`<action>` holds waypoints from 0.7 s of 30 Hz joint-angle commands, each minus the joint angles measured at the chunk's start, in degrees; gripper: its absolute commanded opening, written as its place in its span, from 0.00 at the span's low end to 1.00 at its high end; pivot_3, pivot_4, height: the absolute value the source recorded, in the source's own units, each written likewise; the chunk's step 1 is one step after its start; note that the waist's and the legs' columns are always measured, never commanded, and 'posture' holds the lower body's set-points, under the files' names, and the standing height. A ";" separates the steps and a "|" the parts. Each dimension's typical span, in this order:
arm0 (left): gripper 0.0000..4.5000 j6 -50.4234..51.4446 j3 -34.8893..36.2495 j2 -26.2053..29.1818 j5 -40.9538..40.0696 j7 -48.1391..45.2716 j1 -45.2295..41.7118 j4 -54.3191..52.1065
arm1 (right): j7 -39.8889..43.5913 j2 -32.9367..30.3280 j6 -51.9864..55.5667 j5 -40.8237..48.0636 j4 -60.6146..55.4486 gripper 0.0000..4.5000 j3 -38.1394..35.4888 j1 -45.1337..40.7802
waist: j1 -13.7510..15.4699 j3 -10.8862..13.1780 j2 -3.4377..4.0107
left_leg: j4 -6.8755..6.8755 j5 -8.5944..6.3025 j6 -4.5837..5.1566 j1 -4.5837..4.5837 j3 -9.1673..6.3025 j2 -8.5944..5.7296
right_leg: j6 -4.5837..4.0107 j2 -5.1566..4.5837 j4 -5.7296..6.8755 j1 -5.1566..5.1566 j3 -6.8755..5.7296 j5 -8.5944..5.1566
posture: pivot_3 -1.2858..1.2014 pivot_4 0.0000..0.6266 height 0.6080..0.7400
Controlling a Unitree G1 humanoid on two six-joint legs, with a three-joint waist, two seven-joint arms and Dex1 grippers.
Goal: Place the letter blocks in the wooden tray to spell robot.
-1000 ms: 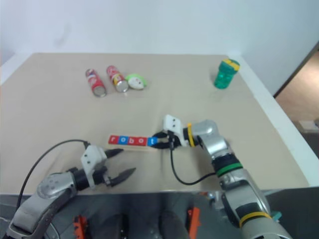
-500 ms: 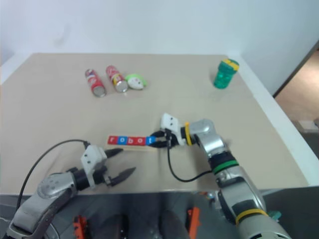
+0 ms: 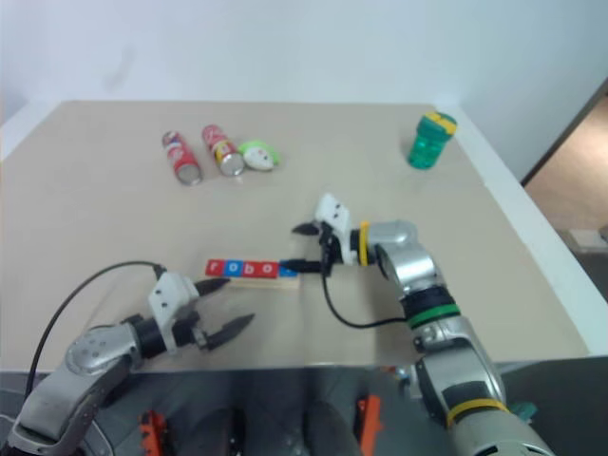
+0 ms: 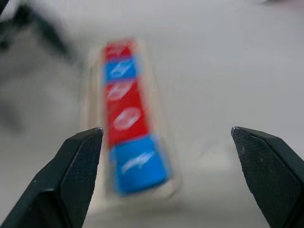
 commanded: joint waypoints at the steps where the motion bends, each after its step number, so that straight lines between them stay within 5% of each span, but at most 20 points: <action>1: 1.00 -1.04 1.43 0.21 -0.39 -0.19 0.32 -1.08 | -7.53 1.65 4.77 3.10 -5.29 1.00 -4.97 2.96 | 0.02 -0.01 -0.01 | -0.01 -0.01 -0.01 0.00 -0.03 -0.02 | -0.01 0.00 0.00 0.02 0.00 -0.01 | 0.52 0.24 1.00; 4: 1.00 -1.12 1.36 0.05 -0.22 -0.06 0.63 -1.16 | -15.01 4.96 6.39 3.16 -10.15 0.84 -6.33 8.33 | 0.02 -0.01 -0.01 | -0.03 -0.01 -0.01 -0.03 -0.01 -0.06 | 0.00 -0.02 -0.01 -0.01 0.03 -0.01 | 0.52 0.24 1.00; 14: 1.00 -0.59 1.54 0.12 -0.53 -0.03 -0.22 -1.10 | -28.64 11.26 5.56 -0.12 -18.56 0.04 -4.51 16.18 | -0.05 0.01 0.01 | -0.05 0.01 -0.04 -0.21 0.03 -0.04 | 0.13 -0.01 0.01 -0.25 0.07 -0.03 | 0.52 0.24 1.00; 21: 1.00 -0.07 1.50 -0.31 -1.02 0.29 -0.96 -1.24 | -29.16 10.14 5.83 -0.72 -21.89 0.02 -2.29 19.33 | -0.04 0.01 0.02 | -0.06 0.01 -0.04 -0.24 0.01 -0.06 | 0.15 -0.02 0.01 -0.24 0.06 -0.07 | 0.52 0.24 1.00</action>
